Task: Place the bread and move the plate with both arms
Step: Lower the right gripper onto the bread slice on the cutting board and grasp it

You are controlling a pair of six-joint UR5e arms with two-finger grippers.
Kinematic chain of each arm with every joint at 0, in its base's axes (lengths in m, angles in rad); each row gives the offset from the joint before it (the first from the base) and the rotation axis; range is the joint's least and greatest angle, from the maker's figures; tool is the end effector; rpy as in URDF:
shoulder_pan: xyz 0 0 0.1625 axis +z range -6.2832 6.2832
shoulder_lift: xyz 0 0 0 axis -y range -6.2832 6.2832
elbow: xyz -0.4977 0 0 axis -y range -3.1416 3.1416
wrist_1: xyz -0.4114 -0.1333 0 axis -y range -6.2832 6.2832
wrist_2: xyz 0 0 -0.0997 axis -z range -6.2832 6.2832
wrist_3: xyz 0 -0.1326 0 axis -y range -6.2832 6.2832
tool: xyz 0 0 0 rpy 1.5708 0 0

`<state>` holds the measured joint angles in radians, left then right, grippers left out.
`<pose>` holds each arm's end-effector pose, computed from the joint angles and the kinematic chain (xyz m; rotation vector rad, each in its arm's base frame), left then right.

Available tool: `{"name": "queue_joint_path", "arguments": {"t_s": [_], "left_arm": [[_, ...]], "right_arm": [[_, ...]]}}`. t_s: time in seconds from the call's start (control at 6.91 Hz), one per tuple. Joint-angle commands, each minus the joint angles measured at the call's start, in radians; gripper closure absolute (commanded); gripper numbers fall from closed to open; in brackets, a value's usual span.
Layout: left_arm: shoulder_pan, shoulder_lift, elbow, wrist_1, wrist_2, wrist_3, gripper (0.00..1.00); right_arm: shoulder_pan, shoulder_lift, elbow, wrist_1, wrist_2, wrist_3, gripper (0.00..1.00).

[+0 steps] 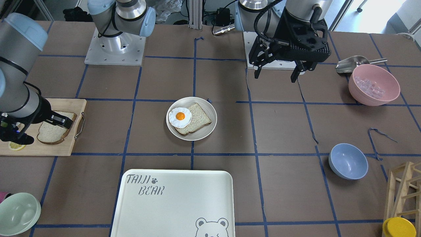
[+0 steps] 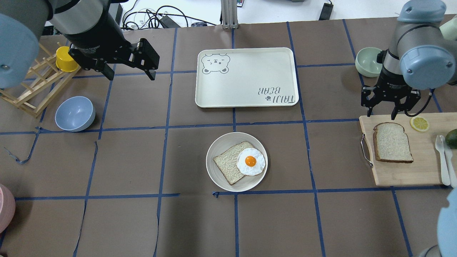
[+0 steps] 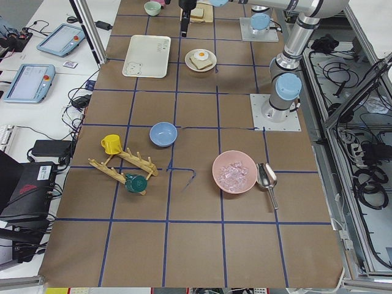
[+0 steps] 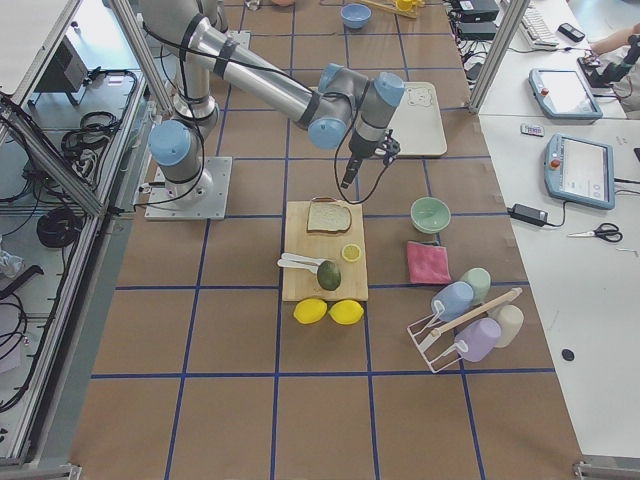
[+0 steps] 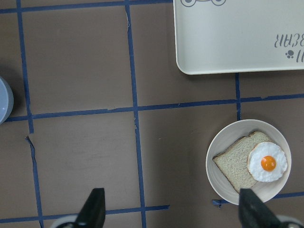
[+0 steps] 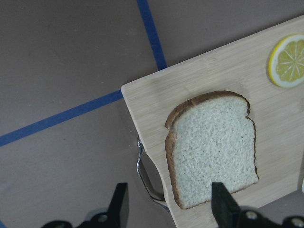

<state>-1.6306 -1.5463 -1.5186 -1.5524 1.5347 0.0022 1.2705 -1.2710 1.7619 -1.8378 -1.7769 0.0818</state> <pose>-0.1683 -0.5007 0.5691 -0.0987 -3.0978 0.1458 -0.0696 -0.5837 0.2954 -0.5247 -2.8930 -0.3617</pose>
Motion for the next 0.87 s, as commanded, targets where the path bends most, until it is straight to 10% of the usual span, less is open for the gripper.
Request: {"name": "queue_joint_path", "arguments": {"t_s": [0.0,0.72], "left_arm": [[0.000,0.000,0.000,0.000,0.001,-0.001,0.00],[0.000,0.002,-0.003,-0.002,-0.001,-0.001,0.00]], "right_arm": [[-0.029,0.074,0.007,-0.076,-0.010,0.004,0.33],[-0.029,0.119,0.007,-0.104,-0.012,0.015,0.45]]}}
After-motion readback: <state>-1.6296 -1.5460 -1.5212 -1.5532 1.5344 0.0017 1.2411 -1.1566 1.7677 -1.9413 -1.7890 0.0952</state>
